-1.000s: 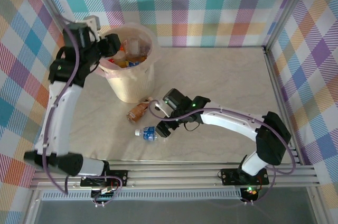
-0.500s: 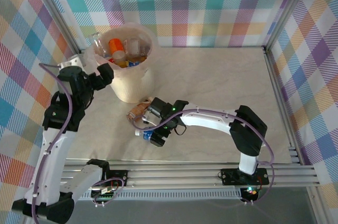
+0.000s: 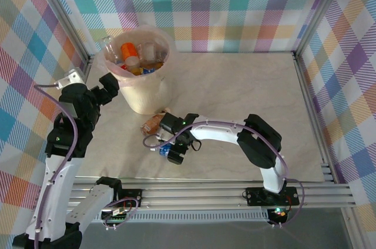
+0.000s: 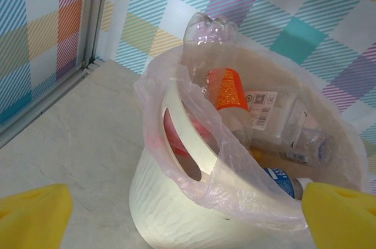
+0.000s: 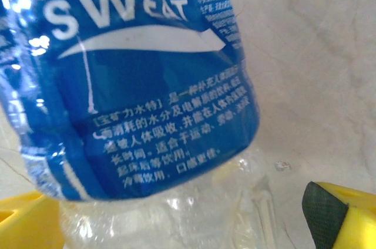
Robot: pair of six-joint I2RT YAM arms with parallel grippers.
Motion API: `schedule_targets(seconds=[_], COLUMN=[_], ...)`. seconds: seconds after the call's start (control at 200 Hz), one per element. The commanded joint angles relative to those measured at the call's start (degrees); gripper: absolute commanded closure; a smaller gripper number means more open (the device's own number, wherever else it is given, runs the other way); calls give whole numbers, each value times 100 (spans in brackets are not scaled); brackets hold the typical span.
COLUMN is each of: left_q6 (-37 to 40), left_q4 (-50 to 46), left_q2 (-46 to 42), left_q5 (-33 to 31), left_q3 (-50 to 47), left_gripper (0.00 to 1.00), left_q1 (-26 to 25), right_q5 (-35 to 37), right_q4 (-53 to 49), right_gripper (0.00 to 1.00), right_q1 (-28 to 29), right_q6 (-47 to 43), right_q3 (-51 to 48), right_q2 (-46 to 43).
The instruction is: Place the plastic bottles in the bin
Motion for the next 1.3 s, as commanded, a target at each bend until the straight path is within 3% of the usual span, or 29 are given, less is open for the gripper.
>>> schedule_targets(seconds=[0.0,0.26,0.36,0.635,0.975,1.12,1.295], left_q6=[-79,-93,-95,-18,-201,-423,-468], left_q4=[173,178,169,177,696,1153,1614], left_q2=[41,54,56,105,532,787,1289], left_q5=[2,-7,13,655,2716,3311,3527], left_q3=[-50,-34,-23,69,184,95,156], left_gripper=[0,0,0,0,0,0,1], left_q1=[-22,-22,-22,-22,-95,-448,-1237], right_q5=[-39,-89,-118,-69,-219,-540,-668], right_q4=[-165,-150,-73,458,1268,1839,2399], right_gripper=[3,31,37,41,42,42,41], right_q1=[45,54,54,6,-913,-1528,-1801], right_q6=[-132,-65,3,474,1572,2115,2409], right_q3=[182,2,-160,-855,-1503,-1863,-2219], right_q2=[170,70,-168,-1441,-3121,-3763,-4314])
